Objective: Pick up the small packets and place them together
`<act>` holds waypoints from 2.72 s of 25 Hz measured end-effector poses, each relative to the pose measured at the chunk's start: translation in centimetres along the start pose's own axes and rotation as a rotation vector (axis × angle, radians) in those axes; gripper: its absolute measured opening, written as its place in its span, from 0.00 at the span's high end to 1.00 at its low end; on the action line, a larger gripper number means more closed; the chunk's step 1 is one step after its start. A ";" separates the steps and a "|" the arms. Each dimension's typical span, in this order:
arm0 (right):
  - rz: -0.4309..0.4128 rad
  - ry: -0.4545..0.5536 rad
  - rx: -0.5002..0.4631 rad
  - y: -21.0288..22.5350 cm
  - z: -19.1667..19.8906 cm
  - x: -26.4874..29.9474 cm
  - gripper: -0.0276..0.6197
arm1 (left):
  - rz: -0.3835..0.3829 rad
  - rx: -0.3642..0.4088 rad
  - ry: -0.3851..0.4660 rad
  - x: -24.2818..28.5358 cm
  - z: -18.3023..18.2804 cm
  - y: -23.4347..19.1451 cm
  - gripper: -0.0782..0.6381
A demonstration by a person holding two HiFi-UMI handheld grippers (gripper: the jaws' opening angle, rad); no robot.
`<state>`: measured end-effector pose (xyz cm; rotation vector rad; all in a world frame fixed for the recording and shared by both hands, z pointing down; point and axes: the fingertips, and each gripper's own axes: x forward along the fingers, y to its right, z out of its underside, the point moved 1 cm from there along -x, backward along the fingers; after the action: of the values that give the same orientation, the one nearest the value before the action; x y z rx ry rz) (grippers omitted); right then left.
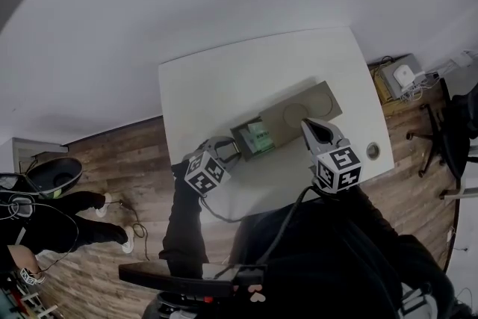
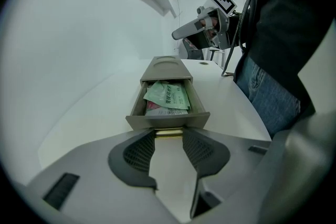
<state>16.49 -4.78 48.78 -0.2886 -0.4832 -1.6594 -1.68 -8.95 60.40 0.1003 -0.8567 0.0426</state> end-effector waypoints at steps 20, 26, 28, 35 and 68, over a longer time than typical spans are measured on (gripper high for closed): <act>-0.082 -0.015 -0.076 -5.1 -0.2 2.2 0.95 | -0.065 -0.055 -0.028 -3.5 5.0 0.7 0.66; -0.081 -0.031 -0.069 -5.2 -0.4 3.6 0.95 | -0.052 -0.069 -0.060 -4.5 7.2 -0.3 0.66; -0.084 -0.036 -0.068 -4.9 -0.3 3.6 0.95 | -0.051 -0.072 -0.068 -4.5 7.2 -0.1 0.66; -0.096 -0.036 -0.068 -5.3 -0.3 3.8 0.95 | -0.056 -0.072 -0.082 -5.1 7.9 0.1 0.66; -0.404 -0.184 -0.247 -11.3 0.7 7.8 0.90 | -0.156 -0.261 0.014 -6.0 8.6 0.7 0.66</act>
<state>4.10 -10.29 51.33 -0.5584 -0.4964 -2.1033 -12.16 -9.16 61.54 -0.0785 -0.8318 -0.2140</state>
